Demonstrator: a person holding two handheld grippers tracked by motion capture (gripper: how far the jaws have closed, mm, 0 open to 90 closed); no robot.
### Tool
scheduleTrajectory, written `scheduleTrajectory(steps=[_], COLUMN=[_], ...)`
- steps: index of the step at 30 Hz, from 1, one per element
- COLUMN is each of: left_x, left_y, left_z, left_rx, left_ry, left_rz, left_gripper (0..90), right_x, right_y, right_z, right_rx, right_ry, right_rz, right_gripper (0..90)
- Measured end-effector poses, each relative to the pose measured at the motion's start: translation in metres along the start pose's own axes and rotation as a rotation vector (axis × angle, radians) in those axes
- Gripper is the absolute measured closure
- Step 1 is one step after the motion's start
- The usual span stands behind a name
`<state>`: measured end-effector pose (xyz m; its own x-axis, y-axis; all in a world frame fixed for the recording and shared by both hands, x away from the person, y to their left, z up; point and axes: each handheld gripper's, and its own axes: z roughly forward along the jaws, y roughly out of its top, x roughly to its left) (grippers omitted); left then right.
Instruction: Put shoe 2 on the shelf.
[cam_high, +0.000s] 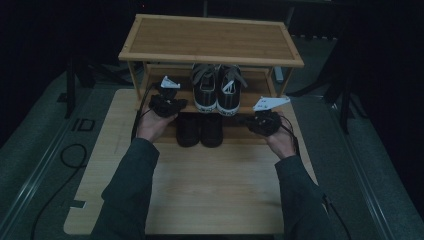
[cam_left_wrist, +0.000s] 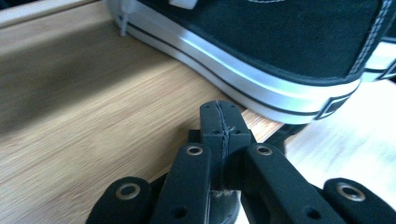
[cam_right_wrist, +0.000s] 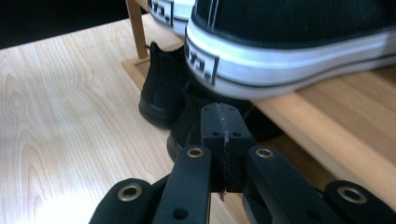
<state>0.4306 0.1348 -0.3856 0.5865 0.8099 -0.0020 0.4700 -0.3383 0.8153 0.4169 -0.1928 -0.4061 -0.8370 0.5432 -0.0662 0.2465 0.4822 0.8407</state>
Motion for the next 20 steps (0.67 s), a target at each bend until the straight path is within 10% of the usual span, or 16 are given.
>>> scheduleTrajectory(steps=[20], left_x=[-0.005], left_y=[-0.015], left_z=[-0.028], left_rx=[-0.041], left_ry=[0.037], left_rz=[0.053], left_gripper=[90.0], right_x=[-0.012], right_y=[-0.032], right_z=[-0.011], right_rx=[0.029], right_ry=[-0.025], right_rz=[0.037], right_gripper=[90.0])
